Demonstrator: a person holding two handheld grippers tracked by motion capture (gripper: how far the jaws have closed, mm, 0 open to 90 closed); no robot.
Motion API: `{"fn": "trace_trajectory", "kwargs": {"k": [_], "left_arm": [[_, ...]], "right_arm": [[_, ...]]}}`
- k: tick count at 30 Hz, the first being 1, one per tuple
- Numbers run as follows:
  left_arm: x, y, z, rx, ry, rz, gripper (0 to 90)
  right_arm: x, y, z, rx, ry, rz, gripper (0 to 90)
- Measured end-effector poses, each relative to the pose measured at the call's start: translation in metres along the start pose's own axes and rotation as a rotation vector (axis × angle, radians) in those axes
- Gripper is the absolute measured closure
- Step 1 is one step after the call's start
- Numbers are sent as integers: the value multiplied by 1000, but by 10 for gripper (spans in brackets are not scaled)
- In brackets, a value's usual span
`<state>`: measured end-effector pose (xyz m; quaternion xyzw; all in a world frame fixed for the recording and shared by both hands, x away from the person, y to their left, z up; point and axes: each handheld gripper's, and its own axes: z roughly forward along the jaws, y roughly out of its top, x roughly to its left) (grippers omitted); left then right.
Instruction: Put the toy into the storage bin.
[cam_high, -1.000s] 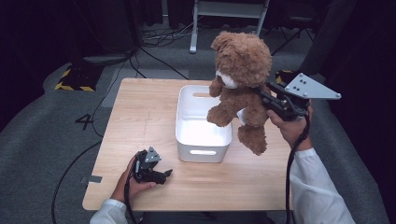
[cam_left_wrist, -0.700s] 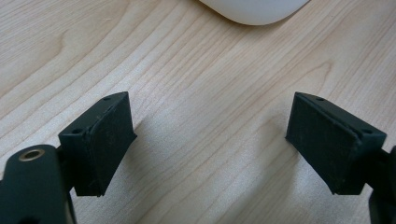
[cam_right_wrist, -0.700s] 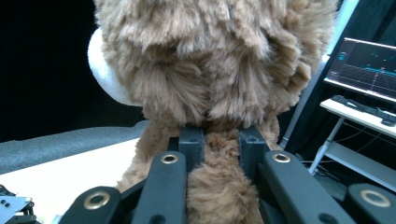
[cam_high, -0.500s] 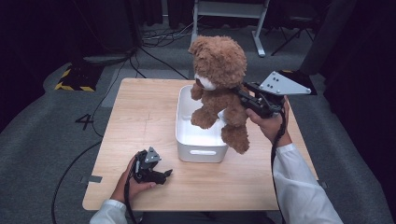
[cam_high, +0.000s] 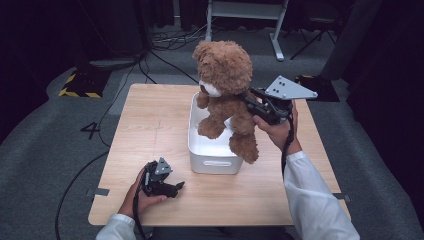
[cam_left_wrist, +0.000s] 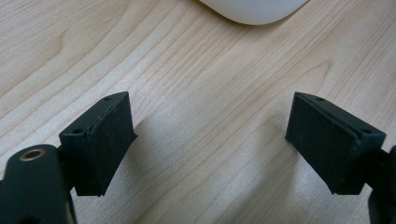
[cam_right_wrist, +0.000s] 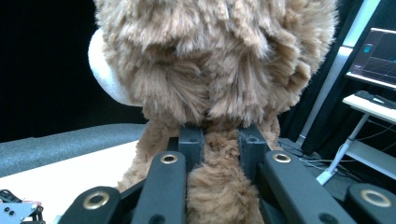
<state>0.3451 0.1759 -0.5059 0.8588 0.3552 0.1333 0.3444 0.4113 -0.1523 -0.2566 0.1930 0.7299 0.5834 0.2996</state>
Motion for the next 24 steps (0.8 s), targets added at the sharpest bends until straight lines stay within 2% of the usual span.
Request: {"fn": "trace_trajectory", "kwargs": {"k": [5, 7, 24], "left_arm": [[0, 0, 0, 0, 0, 0, 152], [0, 0, 0, 0, 0, 0, 152], [0, 0, 0, -1, -1, -1, 152]], "right_arm": [[2, -10, 10, 15, 6, -3, 769], [1, -16, 13, 21, 12, 11, 768], [-3, -54, 28, 66, 32, 45, 764]]}}
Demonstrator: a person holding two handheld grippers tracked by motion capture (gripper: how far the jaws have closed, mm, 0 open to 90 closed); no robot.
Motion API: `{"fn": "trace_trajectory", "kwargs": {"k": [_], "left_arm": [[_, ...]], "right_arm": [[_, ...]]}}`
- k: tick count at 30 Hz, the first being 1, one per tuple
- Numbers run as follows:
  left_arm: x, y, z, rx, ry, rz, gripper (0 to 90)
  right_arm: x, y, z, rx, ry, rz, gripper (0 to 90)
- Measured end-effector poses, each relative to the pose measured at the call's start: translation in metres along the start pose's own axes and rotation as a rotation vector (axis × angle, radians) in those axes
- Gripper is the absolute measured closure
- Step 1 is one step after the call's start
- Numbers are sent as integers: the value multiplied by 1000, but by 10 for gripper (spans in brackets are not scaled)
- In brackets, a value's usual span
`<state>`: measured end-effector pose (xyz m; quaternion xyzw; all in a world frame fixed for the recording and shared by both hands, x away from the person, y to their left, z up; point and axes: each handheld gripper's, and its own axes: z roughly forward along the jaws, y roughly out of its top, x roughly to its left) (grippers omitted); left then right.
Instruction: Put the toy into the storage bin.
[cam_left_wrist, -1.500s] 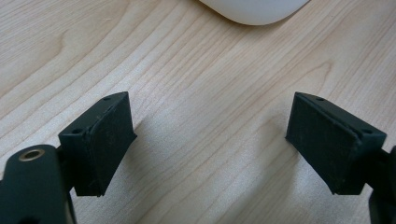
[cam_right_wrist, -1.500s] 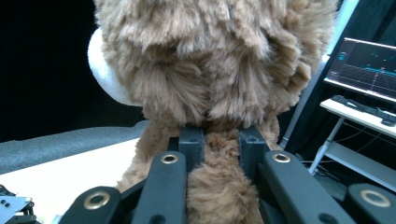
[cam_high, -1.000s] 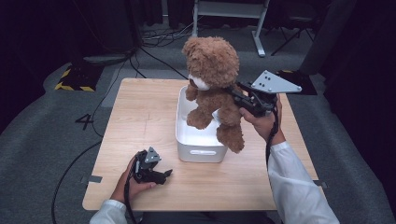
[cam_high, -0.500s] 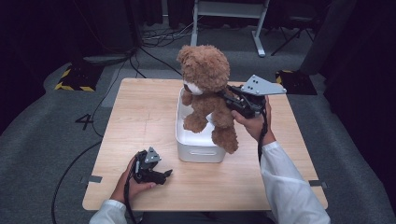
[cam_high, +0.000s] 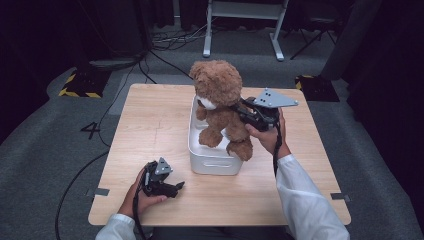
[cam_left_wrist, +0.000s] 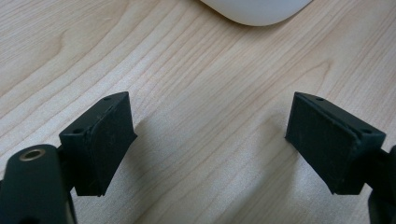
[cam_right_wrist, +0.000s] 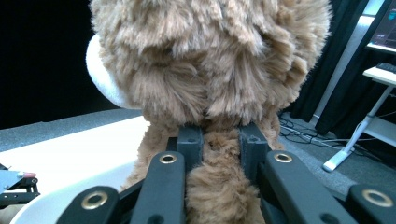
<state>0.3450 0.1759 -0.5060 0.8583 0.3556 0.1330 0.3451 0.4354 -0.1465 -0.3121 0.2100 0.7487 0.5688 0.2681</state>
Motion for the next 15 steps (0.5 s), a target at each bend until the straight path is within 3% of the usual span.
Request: {"fn": "trace_trajectory", "kwargs": {"k": [15], "left_arm": [[0, 0, 0, 0, -1, 2, 152]], "right_arm": [[3, -26, 9, 51, 52, -9, 755]]}}
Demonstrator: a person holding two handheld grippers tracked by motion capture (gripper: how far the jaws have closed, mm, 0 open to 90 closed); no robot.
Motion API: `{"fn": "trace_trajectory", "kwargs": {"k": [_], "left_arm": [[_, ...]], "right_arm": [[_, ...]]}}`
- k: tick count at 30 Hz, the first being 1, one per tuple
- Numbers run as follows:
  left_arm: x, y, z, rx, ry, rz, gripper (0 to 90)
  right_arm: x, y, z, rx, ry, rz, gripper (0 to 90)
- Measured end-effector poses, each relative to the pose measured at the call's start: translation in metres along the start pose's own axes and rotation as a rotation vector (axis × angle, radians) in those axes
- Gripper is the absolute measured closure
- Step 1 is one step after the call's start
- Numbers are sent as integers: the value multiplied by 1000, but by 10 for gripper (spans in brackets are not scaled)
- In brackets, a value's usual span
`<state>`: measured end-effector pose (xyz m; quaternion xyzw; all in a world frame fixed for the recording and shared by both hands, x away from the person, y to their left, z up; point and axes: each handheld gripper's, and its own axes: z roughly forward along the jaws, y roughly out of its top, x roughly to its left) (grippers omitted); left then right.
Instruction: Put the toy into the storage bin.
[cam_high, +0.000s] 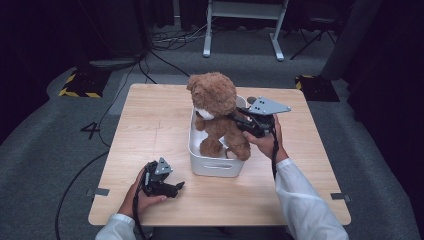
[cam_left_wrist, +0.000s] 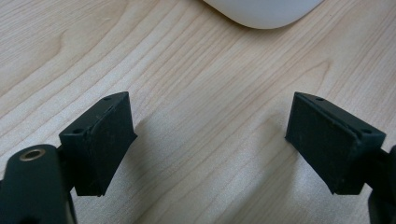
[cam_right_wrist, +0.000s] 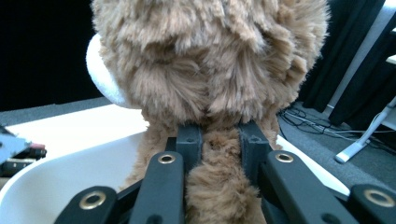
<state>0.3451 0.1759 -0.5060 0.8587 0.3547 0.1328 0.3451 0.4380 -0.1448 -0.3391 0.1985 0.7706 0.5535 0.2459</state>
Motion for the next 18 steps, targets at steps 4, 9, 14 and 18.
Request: {"fn": "trace_trajectory", "kwargs": {"k": [4, 9, 14, 18], "left_arm": [[0, 0, 0, 0, 0, 0, 152], [0, 0, 0, 0, 0, -1, 152], [0, 0, 0, 0, 0, 0, 152], [0, 0, 0, 0, 0, 1, 152]], "right_arm": [[0, -8, 1, 11, 16, -2, 752], [-3, -15, -4, 4, 28, 9, 747], [-5, -24, -5, 16, 33, 9, 743], [-6, -33, -4, 34, 39, 4, 740]]}}
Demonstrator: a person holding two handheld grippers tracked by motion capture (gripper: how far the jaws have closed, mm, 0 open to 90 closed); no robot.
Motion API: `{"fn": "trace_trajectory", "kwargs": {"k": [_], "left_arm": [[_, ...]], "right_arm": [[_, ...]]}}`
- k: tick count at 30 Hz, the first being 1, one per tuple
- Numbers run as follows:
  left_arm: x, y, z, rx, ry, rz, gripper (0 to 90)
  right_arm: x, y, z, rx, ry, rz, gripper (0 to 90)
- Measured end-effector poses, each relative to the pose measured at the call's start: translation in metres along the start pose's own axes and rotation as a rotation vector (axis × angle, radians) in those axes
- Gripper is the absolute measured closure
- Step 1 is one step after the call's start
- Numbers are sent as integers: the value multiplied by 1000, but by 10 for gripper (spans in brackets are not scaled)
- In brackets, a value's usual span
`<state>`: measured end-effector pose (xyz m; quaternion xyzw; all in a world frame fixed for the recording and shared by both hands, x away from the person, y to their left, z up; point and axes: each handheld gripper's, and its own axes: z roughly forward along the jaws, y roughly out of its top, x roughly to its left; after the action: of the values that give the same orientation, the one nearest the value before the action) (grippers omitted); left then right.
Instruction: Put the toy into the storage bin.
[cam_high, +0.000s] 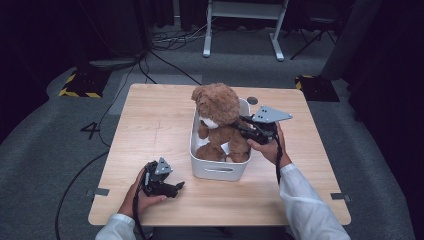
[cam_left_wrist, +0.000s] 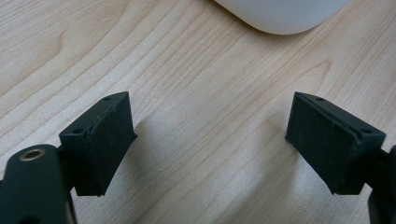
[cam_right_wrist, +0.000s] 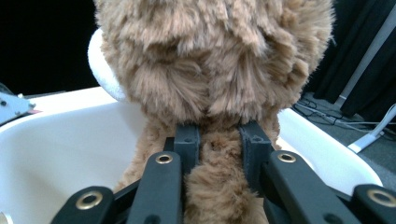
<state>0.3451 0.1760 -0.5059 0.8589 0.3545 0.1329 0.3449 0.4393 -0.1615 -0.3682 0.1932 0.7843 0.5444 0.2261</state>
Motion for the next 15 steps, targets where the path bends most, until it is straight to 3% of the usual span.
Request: {"fn": "trace_trajectory", "kwargs": {"k": [15], "left_arm": [[0, 0, 0, 0, 0, 0, 151]], "right_arm": [[-4, -20, 0, 75, 27, 2, 726]]}}
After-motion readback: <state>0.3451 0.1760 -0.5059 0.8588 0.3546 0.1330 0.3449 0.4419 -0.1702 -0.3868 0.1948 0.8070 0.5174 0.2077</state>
